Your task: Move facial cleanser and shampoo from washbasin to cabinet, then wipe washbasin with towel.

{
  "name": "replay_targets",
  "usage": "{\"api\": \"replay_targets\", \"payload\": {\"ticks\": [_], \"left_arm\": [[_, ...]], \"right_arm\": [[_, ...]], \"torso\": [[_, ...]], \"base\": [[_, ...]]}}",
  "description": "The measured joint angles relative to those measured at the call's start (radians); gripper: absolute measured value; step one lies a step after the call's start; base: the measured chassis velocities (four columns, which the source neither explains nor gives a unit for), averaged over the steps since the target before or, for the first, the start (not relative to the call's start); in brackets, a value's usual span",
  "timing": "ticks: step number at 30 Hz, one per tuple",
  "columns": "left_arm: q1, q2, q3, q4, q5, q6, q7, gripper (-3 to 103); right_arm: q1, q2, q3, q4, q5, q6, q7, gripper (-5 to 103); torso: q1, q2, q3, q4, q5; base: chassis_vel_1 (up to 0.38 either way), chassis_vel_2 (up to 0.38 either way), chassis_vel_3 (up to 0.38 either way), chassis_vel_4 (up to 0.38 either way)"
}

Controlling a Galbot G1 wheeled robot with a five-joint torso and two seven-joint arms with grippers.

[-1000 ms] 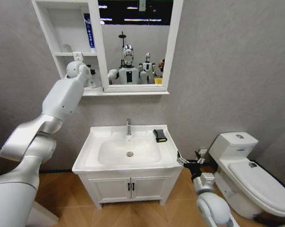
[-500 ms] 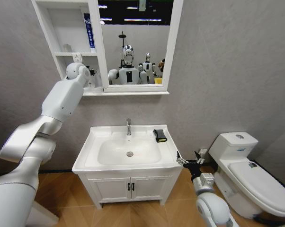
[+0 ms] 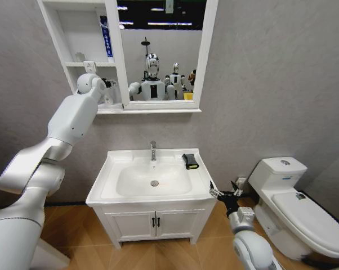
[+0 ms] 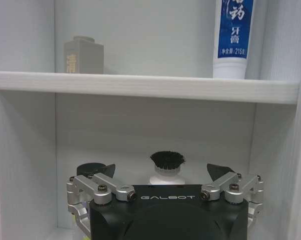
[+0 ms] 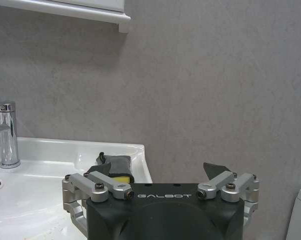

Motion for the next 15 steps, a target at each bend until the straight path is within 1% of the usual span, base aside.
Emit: {"api": "replay_targets", "payload": {"ticks": [7, 11, 13, 15], "left_arm": [[-0.007, 0.014, 0.001, -0.007, 0.016, -0.022, 0.003, 100], [-0.008, 0.025, 0.0, -0.02, 0.019, -0.041, 0.005, 100], [-0.007, 0.034, 0.001, -0.03, 0.022, -0.062, 0.006, 100], [-0.006, 0.038, 0.001, -0.038, 0.022, -0.065, 0.006, 100]], "right_arm": [[0.003, 0.003, -0.011, 0.004, -0.008, 0.0, 0.0, 100], [0.005, 0.001, -0.013, 0.004, -0.012, 0.0, -0.002, 100], [0.005, -0.001, -0.014, 0.005, -0.012, 0.0, -0.003, 100], [0.005, -0.001, -0.015, 0.005, -0.012, 0.0, -0.003, 100]], "torso": [[0.0, 0.0, 0.0, 0.0001, -0.0001], [0.0, 0.0, 0.0, 0.0, 0.0], [0.0, 0.0, 0.0, 0.0001, 0.0], [0.0, 0.0, 0.0, 0.0, 0.0]], "base": [[0.0, 0.0, 0.0, 0.0], [0.0, 0.0, 0.0, 0.0], [0.0, 0.0, 0.0, 0.0], [0.0, 0.0, 0.0, 0.0]]}}
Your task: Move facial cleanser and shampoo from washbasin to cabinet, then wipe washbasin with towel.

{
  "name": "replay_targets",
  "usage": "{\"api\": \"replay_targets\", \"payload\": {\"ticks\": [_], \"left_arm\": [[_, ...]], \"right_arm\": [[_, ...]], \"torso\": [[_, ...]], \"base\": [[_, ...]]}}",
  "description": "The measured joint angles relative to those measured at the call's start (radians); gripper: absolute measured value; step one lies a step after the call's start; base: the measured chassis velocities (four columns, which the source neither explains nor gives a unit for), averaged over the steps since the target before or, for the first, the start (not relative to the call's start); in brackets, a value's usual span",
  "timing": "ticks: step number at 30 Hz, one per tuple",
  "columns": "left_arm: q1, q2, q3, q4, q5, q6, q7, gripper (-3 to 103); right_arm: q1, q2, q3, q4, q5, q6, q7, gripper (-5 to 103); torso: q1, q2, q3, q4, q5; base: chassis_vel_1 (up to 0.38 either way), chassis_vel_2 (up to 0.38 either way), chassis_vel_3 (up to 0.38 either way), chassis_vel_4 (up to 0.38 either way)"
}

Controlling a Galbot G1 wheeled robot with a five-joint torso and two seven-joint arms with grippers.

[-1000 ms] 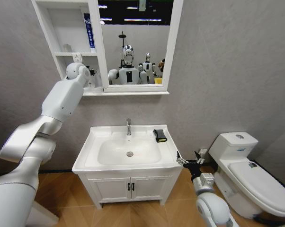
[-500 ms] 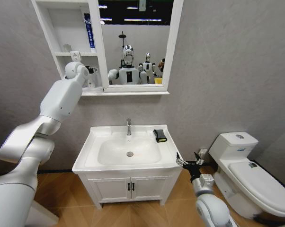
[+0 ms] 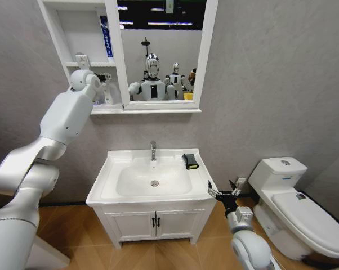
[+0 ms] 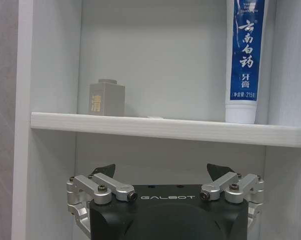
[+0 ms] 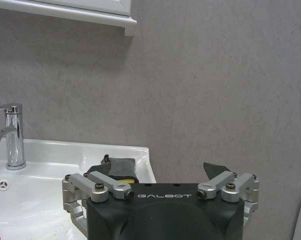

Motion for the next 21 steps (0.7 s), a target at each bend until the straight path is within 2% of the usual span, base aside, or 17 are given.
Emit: {"api": "replay_targets", "payload": {"ticks": [3, 5, 9, 11, 12, 14, 15, 17, 18, 20, 21], "left_arm": [[0.005, 0.015, -0.001, -0.032, -0.009, 0.009, -0.005, 100], [0.015, 0.044, 0.0, -0.09, -0.037, 0.038, -0.021, 100], [0.03, 0.069, 0.0, -0.137, -0.06, 0.046, -0.038, 100], [0.071, 0.138, -0.021, -0.264, -0.142, 0.082, -0.097, 100], [0.071, 0.138, -0.021, -0.264, -0.142, 0.082, -0.097, 100], [0.119, 0.217, -0.049, -0.391, -0.212, 0.107, -0.155, 100], [0.119, 0.217, -0.049, -0.391, -0.212, 0.107, -0.155, 100], [0.217, 0.328, -0.12, -0.546, -0.285, 0.126, -0.212, 100], [0.217, 0.328, -0.12, -0.546, -0.285, 0.126, -0.212, 100], [0.341, 0.422, -0.193, -0.683, -0.328, 0.131, -0.247, 100], [0.341, 0.422, -0.193, -0.683, -0.328, 0.131, -0.247, 100]], "right_arm": [[0.001, 0.0, -0.002, 0.0, -0.001, 0.0, 0.0, 100], [0.005, 0.001, -0.006, 0.0, -0.003, 0.0, 0.0, 100], [0.01, 0.001, -0.009, -0.006, -0.005, 0.0, 0.0, 100], [0.022, 0.003, -0.015, -0.016, -0.01, -0.001, 0.0, 100], [0.022, 0.003, -0.015, -0.016, -0.01, -0.001, 0.0, 100], [0.024, 0.006, -0.018, -0.017, -0.01, -0.002, -0.001, 100], [0.024, 0.006, -0.018, -0.017, -0.01, -0.002, -0.001, 100], [0.023, 0.015, -0.022, -0.018, -0.016, -0.002, -0.002, 100], [0.023, 0.015, -0.022, -0.018, -0.016, -0.002, -0.002, 100], [0.02, 0.022, -0.027, -0.018, -0.023, -0.002, -0.003, 100], [0.02, 0.022, -0.027, -0.018, -0.023, -0.002, -0.003, 100]], "torso": [[0.0, 0.0, 0.0, -0.0001, 0.0], [0.0, 0.0, 0.0, -0.0001, 0.0001], [0.0, 0.0, 0.0, -0.0001, 0.0], [0.0, 0.0, 0.0, -0.0002, 0.0001], [0.0, 0.0, 0.0, -0.0002, 0.0001], [0.0, 0.0, 0.0, -0.0001, -0.0002], [0.0, 0.0, 0.0, -0.0001, -0.0002], [0.0, 0.0, 0.0, 0.0001, 0.0], [0.0, 0.0, 0.0, 0.0001, 0.0], [0.0, 0.0, 0.0, 0.0006, -0.0003], [0.0, 0.0, 0.0, 0.0006, -0.0003]], "base": [[0.0, 0.0, 0.0, 0.0], [0.0, 0.0, 0.0, 0.0], [0.0, 0.0, 0.0, 0.0], [0.0, 0.0, 0.0, 0.0], [0.0, 0.0, 0.0, 0.0], [0.0, 0.0, 0.0, 0.0], [0.0, 0.0, 0.0, 0.0], [0.0, 0.0, 0.0, 0.0], [0.0, 0.0, 0.0, 0.0], [0.0, 0.0, 0.0, 0.0], [0.0, 0.0, 0.0, 0.0]]}}
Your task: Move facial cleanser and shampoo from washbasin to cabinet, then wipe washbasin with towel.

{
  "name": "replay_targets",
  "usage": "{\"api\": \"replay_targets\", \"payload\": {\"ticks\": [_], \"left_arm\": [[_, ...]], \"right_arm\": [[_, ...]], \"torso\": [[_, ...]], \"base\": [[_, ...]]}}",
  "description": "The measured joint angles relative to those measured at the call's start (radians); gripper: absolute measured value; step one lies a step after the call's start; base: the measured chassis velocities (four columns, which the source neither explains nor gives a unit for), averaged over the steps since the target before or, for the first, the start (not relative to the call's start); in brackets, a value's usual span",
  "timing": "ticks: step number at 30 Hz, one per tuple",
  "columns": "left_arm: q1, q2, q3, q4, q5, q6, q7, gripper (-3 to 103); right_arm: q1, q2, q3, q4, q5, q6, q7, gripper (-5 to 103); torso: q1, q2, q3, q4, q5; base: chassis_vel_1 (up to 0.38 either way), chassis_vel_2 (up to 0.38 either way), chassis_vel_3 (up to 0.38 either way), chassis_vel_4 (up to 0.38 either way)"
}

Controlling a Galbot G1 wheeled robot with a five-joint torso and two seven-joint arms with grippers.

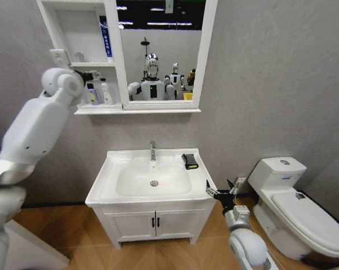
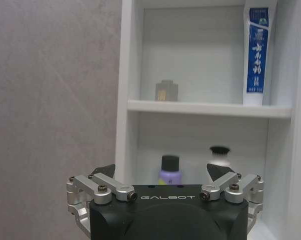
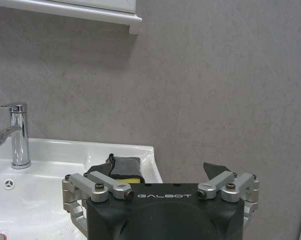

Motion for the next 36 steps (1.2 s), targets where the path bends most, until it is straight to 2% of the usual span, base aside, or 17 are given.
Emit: {"api": "replay_targets", "payload": {"ticks": [2, 3, 5, 7, 9, 13, 15, 18, 19, 21, 22, 24, 25, 28, 29, 32, 36], "left_arm": [[0.24, 0.123, -0.136, -0.192, 0.005, -0.015, -0.009, 100], [0.24, 0.123, -0.136, -0.192, 0.005, -0.015, -0.009, 100], [0.468, 0.181, -0.268, -0.312, 0.029, -0.034, -0.026, 100], [0.524, 0.177, -0.278, -0.332, 0.032, -0.039, -0.037, 100], [0.644, 0.145, -0.322, -0.388, 0.055, -0.047, -0.043, 100], [0.801, 0.114, -0.416, -0.462, 0.105, -0.066, -0.038, 100], [0.972, 0.058, -0.494, -0.506, 0.19, -0.105, -0.001, 100], [1.174, -0.046, -0.602, -0.525, 0.371, -0.194, 0.122, 100], [1.174, -0.046, -0.602, -0.525, 0.371, -0.194, 0.122, 100], [1.31, -0.135, -0.69, -0.531, 0.493, -0.246, 0.214, 100], [1.31, -0.135, -0.69, -0.531, 0.493, -0.246, 0.214, 100], [1.477, -0.257, -0.784, -0.563, 0.594, -0.282, 0.295, 100], [1.477, -0.257, -0.784, -0.563, 0.594, -0.282, 0.295, 100], [1.641, -0.397, -0.856, -0.61, 0.763, -0.363, 0.419, 100], [1.641, -0.397, -0.856, -0.61, 0.763, -0.363, 0.419, 100], [1.773, -0.495, -0.887, -0.664, 0.843, -0.412, 0.529, 100], [1.88, -0.588, -0.906, -0.744, 0.855, -0.417, 0.586, 100]], "right_arm": [[-0.002, 0.005, -0.005, 0.002, -0.008, 0.0, -0.002, 100], [-0.002, 0.005, -0.005, 0.002, -0.008, 0.0, -0.002, 100], [-0.013, 0.014, 0.002, 0.01, -0.019, 0.002, -0.003, 100], [-0.032, 0.024, 0.017, 0.021, -0.025, 0.007, -0.002, 100], [-0.067, 0.043, 0.037, 0.04, -0.04, 0.016, 0.007, 100], [-0.062, 0.052, 0.032, 0.046, -0.047, 0.014, 0.011, 100], [-0.041, 0.057, 0.023, 0.043, -0.049, 0.007, 0.012, 100], [-0.011, 0.062, 0.017, 0.037, -0.048, -0.01, 0.015, 100], [-0.011, 0.062, 0.017, 0.037, -0.048, -0.01, 0.015, 100], [0.0, 0.056, 0.019, 0.038, -0.04, -0.019, 0.016, 100], [0.0, 0.056, 0.019, 0.038, -0.04, -0.019, 0.016, 100], [0.008, 0.042, 0.03, 0.041, -0.027, -0.024, 0.016, 100], [0.008, 0.042, 0.03, 0.041, -0.027, -0.024, 0.016, 100], [0.018, 0.027, 0.043, 0.044, -0.01, -0.028, 0.021, 100], [0.018, 0.027, 0.043, 0.044, -0.01, -0.028, 0.021, 100], [0.028, 0.019, 0.047, 0.046, 0.002, -0.031, 0.025, 100], [0.031, 0.014, 0.049, 0.046, 0.012, -0.033, 0.026, 100]], "torso": [[0.0, 0.0, 0.0, -0.0006, -0.0003], [0.0, 0.0, 0.0, -0.0006, -0.0003], [0.0, 0.0, 0.0, 0.0015, 0.0009], [0.0, 0.0, 0.0, 0.0009, 0.001], [0.0, 0.0, 0.0, -0.0024, -0.0014], [0.0, 0.0, 0.0, -0.0022, 0.002], [0.0, 0.0, 0.0, -0.0001, -0.0007], [0.0, 0.0, 0.0, -0.0007, 0.0008], [0.0, 0.0, 0.0, -0.0007, 0.0008], [0.0, 0.0, 0.0, -0.001, 0.0003], [0.0, 0.0, 0.0, -0.001, 0.0003], [0.0, 0.0, 0.0, -0.0002, 0.0002], [0.0, 0.0, 0.0, -0.0002, 0.0002], [0.0, 0.0, 0.0, -0.0005, 0.0005], [0.0, 0.0, 0.0, -0.0005, 0.0005], [0.0, 0.0, 0.0, -0.0006, 0.0006], [0.0, 0.0, 0.0, -0.0004, 0.0006]], "base": [[0.0, 0.0, 0.0, 0.0], [0.0, 0.0, 0.0, 0.0], [0.0, 0.0, 0.0, 0.0], [0.0, 0.0, 0.0, 0.0], [0.0, 0.0, 0.0, 0.0], [-0.028, -0.018, -0.045, -0.024], [0.0, 0.0, 0.0, 0.0], [0.0, 0.0, 0.0, 0.0], [0.0, 0.0, 0.0, 0.0], [0.0, 0.0, 0.0, 0.0], [0.0, 0.0, 0.0, 0.0], [0.0, 0.0, 0.0, 0.0], [0.0, 0.0, 0.0, 0.0], [0.0, 0.0, 0.0, 0.0], [0.0, 0.0, 0.0, 0.0], [0.0, 0.0, 0.0, 0.0], [0.0, 0.0, 0.0, 0.0]]}}
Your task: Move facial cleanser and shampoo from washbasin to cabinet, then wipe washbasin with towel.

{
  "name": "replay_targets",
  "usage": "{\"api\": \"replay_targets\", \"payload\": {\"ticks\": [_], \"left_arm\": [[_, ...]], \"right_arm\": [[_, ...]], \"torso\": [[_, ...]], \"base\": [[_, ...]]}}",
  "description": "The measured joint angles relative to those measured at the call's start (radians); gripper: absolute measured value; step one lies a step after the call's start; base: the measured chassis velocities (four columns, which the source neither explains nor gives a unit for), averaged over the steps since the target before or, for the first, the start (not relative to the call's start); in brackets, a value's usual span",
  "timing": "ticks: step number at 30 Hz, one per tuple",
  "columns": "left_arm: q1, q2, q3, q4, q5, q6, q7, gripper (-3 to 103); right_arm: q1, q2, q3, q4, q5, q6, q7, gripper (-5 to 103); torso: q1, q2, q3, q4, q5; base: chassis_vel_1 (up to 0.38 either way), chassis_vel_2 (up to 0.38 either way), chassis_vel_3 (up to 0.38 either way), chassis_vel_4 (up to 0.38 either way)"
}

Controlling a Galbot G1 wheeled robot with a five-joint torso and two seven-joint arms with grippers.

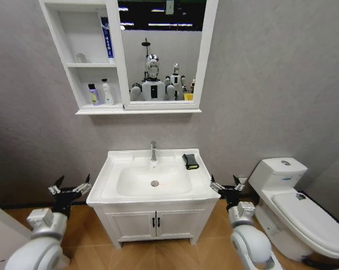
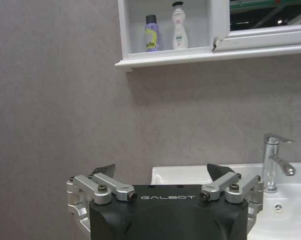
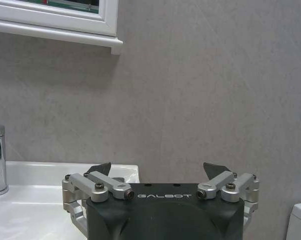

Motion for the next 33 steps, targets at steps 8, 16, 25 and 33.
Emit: {"api": "replay_targets", "payload": {"ticks": [8, 16, 25, 33], "left_arm": [[0.009, -0.064, -0.012, -0.091, -0.028, 0.056, -0.019, 100], [-0.074, -0.049, 0.07, -0.091, -0.009, 0.122, -0.146, 100], [-0.078, -0.047, 0.074, -0.088, -0.007, 0.128, -0.151, 100], [-0.08, -0.045, 0.075, -0.086, -0.007, 0.128, -0.151, 100]], "right_arm": [[-0.005, -0.005, -0.001, 0.023, 0.017, -0.014, -0.003, 100], [-0.018, -0.018, 0.004, 0.051, 0.033, -0.03, -0.003, 100], [-0.018, -0.02, 0.001, 0.064, 0.035, -0.037, 0.002, 100], [-0.028, -0.018, 0.011, 0.081, 0.02, -0.068, -0.006, 100]], "torso": [[0.0, 0.0, 0.0, -0.0003, -0.0002], [0.0, 0.0, 0.0, -0.0002, -0.0002], [0.0, 0.0, 0.0, -0.0001, -0.0002], [0.0, 0.0, 0.0, -0.0002, -0.0002]], "base": [[0.0, 0.0, 0.0, 0.0], [0.0, 0.0, 0.0, 0.0], [0.0, 0.0, 0.0, 0.0], [0.0, 0.0, 0.0, 0.0]]}}
